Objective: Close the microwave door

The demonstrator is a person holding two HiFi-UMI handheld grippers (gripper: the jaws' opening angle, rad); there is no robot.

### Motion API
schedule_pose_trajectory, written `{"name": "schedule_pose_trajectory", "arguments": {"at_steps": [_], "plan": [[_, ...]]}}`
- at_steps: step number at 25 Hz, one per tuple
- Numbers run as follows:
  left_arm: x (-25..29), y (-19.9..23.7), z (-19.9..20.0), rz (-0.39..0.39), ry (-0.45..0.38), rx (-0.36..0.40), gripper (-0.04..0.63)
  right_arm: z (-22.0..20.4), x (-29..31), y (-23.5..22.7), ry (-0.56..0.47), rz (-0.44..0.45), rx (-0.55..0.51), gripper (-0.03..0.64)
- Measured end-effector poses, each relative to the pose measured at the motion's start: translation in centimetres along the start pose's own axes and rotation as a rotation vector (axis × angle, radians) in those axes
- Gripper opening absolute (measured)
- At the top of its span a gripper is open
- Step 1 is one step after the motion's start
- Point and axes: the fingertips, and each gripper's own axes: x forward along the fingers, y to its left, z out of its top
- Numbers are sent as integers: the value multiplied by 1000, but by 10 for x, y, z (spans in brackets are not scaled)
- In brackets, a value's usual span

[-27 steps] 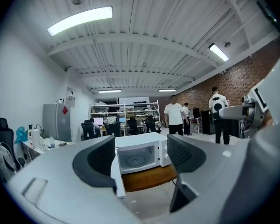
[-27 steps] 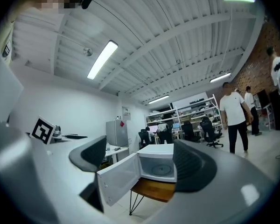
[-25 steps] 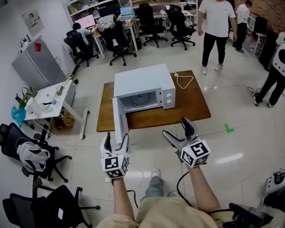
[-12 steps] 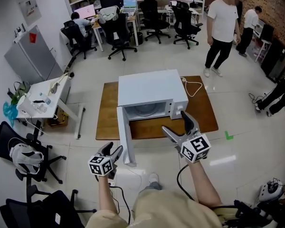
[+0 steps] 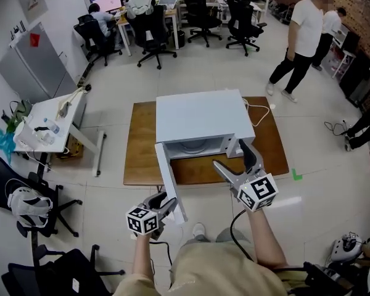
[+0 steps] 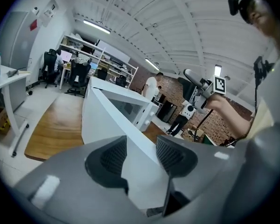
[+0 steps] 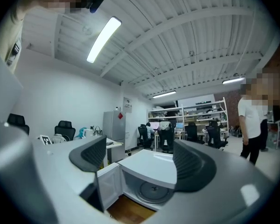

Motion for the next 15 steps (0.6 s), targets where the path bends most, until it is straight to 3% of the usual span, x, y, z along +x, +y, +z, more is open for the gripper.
{"name": "schedule_pose_trajectory", "arguments": {"at_steps": [3,11,15], "plan": [[21,2,16,5,-43,-18,196,-4,14,-12,9,-12,15,436],[91,-10,42,111,-105,-56,196,-23,11,-55,61,-13,62,414],[118,-3,82,77,-117,-68,195,-2,17,-71,84,-41,81,402]]}}
